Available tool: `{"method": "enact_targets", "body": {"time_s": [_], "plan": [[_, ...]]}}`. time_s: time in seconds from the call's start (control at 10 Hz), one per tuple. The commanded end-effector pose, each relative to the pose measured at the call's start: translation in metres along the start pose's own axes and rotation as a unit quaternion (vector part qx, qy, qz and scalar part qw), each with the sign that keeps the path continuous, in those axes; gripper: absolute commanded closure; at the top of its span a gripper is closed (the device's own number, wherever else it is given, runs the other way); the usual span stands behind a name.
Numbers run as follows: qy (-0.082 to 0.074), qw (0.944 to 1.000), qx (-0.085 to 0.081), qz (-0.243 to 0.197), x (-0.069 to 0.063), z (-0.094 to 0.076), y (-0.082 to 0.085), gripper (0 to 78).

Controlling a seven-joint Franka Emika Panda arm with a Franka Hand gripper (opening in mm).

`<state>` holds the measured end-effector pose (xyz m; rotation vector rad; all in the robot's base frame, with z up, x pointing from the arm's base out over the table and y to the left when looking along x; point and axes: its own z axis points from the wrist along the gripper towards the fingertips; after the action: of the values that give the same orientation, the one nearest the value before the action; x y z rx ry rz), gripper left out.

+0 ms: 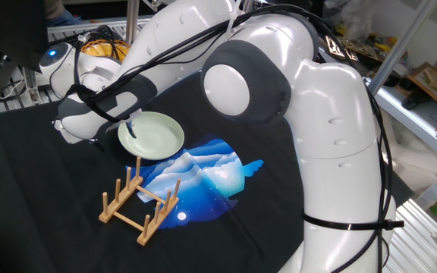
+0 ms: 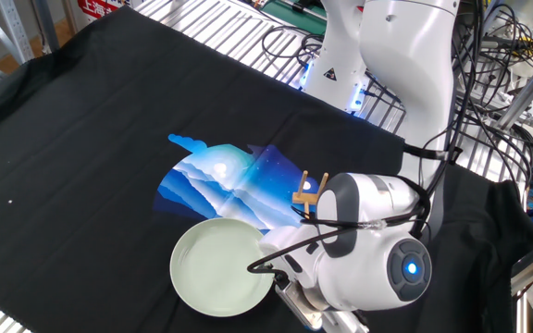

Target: Put the dish on the dish rack

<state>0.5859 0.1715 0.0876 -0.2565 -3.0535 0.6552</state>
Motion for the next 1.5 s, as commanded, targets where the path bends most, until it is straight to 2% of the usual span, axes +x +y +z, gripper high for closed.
{"method": "enact_targets", "body": {"time_s": [0.1, 0.2, 0.4, 0.6, 0.7, 0.9, 1.2, 1.5], "plan": [[-0.003, 1.0000, 0.008, 0.001, -0.001, -0.001, 0.000, 0.1], [-0.024, 0.9988, 0.043, -0.001, -0.003, 0.018, 0.012, 0.1], [-0.029, 0.9986, 0.045, 0.000, -0.004, 0.021, 0.012, 0.1], [-0.035, 0.9974, 0.063, -0.004, -0.005, 0.023, 0.012, 0.1], [-0.034, 0.9975, 0.062, -0.003, -0.004, 0.023, 0.012, 0.1], [-0.025, 0.9987, 0.043, 0.002, -0.002, 0.020, 0.009, 0.1], [-0.019, 0.9988, 0.045, -0.003, 0.002, 0.011, 0.001, 0.1], [-0.019, 0.9987, 0.046, -0.001, -0.001, 0.012, 0.000, 0.1]]}}
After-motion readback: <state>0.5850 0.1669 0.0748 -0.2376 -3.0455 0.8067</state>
